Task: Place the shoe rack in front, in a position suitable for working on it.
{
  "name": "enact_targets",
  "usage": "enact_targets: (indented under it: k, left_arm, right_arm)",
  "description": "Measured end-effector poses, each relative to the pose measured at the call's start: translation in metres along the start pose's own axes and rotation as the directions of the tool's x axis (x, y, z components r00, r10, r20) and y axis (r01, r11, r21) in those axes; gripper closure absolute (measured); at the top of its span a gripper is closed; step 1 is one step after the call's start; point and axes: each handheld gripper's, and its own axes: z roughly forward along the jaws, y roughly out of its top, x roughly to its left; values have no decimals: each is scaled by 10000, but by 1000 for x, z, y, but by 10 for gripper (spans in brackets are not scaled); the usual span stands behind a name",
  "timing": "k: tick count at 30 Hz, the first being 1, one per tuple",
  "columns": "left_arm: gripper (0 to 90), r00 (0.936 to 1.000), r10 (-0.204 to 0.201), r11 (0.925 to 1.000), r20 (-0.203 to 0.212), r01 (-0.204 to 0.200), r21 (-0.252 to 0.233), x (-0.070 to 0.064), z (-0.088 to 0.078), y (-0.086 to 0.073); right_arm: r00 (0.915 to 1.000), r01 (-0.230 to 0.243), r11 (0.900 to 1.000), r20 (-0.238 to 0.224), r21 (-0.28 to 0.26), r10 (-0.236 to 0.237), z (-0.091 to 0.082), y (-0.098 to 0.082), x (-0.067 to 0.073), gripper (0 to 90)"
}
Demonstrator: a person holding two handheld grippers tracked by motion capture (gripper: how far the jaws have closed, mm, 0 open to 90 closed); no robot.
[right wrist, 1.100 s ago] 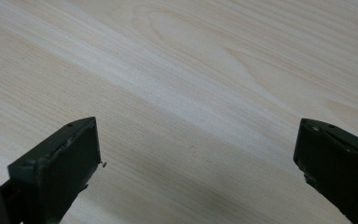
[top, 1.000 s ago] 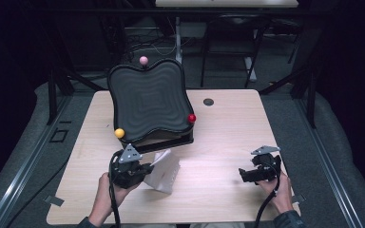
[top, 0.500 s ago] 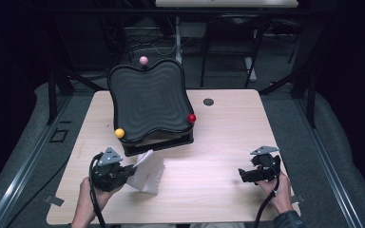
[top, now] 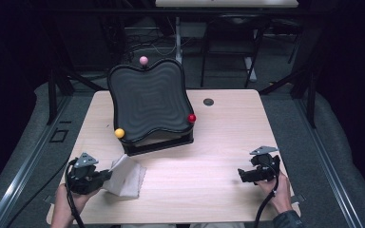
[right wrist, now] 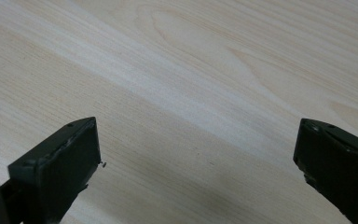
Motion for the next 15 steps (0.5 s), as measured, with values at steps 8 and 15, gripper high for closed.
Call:
enact_targets:
  k: [8,15]
  left_arm:
    - [819,9980,-197,9966,-593,243,788,29,12,-17]
    - [566,9950,-670,9900,-746,755,1189,40,17,-22]
  right_arm:
    - [10000,33,10000,-28,-64,-34,0,1,2,0]
    - [9999,51,10000,-86,-32,-51,0,1,4,0]
